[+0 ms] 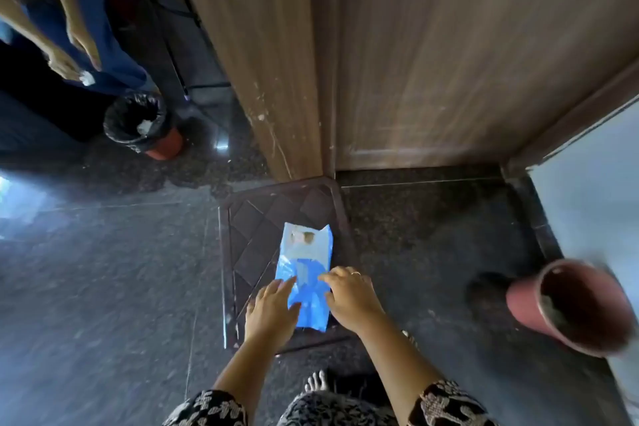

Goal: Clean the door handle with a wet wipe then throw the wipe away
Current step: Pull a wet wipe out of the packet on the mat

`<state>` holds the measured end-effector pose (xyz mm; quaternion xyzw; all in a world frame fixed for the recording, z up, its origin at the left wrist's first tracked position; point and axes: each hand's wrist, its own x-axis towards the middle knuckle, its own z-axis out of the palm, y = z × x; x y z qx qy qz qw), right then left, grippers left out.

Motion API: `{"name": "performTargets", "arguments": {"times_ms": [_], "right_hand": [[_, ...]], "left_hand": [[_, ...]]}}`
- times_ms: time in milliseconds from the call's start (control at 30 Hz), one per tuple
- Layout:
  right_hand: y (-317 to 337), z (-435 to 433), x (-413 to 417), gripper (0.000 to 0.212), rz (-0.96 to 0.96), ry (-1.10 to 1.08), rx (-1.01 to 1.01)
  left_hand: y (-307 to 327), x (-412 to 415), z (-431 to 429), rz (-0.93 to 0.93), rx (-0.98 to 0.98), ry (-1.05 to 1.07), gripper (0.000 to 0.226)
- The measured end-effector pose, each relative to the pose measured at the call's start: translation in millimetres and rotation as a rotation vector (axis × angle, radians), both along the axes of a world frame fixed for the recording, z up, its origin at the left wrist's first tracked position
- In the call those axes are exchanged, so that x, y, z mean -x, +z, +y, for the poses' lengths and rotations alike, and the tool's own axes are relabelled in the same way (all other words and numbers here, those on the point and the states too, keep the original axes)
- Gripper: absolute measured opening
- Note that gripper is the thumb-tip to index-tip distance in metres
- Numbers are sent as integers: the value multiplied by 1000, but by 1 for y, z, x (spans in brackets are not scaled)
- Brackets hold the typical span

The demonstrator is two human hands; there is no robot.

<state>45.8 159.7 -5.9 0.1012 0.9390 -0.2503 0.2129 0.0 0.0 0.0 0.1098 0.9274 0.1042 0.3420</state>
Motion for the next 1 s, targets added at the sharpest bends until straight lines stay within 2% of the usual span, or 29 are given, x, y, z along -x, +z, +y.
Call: {"name": "performTargets", "arguments": {"times_ms": [200, 467, 733, 1000], "right_hand": [[-12, -34, 14, 42, -6, 62, -65], [-20, -48, 46, 21, 31, -59, -294], [-36, -60, 49, 16, -3, -53, -314], [-45, -61, 49, 21, 33, 30, -320]], "left_hand": [[-17, -1, -18, -14, -103, 86, 52], [-26, 13, -19, 12, -209, 134, 58], [-35, 16, -18, 31, -199, 123, 62], [-44, 11, -15, 35, -213, 121, 64]]}}
